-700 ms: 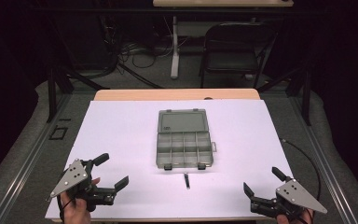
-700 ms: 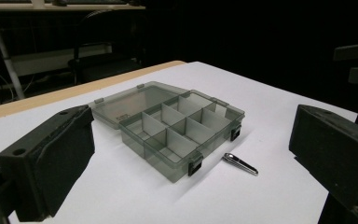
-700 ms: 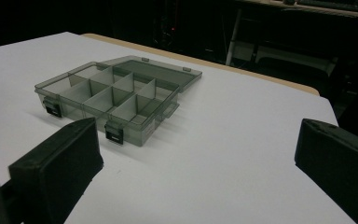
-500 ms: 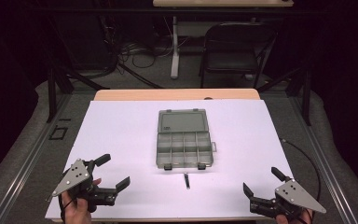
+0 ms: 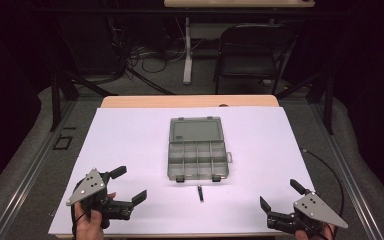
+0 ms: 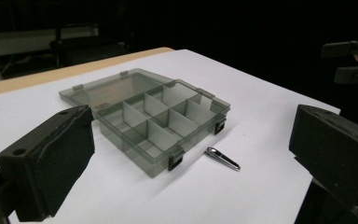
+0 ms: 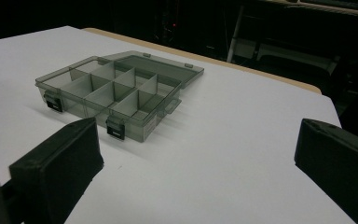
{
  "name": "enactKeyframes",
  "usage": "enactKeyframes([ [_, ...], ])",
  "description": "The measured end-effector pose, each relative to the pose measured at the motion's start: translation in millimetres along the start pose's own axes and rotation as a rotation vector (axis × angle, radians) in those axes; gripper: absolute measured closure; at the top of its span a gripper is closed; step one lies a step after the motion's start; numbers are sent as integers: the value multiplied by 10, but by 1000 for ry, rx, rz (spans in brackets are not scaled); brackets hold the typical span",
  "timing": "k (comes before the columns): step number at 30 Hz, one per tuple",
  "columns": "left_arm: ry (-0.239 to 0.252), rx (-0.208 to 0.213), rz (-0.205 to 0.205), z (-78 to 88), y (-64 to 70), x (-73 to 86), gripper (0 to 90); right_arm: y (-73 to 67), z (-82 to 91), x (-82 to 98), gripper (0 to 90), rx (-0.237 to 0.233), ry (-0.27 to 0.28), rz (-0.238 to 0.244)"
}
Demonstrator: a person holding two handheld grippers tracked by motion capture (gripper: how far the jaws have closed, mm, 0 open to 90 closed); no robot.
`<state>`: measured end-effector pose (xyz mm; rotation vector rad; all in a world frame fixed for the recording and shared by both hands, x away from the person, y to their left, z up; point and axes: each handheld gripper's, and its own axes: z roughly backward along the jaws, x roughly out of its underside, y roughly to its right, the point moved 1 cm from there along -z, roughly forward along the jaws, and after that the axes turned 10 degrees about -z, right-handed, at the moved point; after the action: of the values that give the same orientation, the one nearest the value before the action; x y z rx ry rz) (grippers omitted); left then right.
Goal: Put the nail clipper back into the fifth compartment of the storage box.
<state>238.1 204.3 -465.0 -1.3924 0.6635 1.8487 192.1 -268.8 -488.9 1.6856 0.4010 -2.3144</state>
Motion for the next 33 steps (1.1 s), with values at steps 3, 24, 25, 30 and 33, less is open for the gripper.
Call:
enactKeyframes([
  [3, -24, 19, 10, -72, 6, -25, 1, -5, -7, 2, 3, 0, -3, -3],
  [24, -205, 128, 24, -626, 79, -301, 1, 32, -42, 18, 20, -5, -15, -26],
  [25, -215, 132, 26, -654, 84, -310, 1, 32, -44, 19, 20, -5, -16, -29],
  [30, -270, 149, 31, -794, 94, -353, 1, 32, -46, 25, 21, -7, -27, -25],
  [33, -283, 164, 36, -866, 100, -370, 1, 39, -47, 28, 25, -6, -28, -26],
])
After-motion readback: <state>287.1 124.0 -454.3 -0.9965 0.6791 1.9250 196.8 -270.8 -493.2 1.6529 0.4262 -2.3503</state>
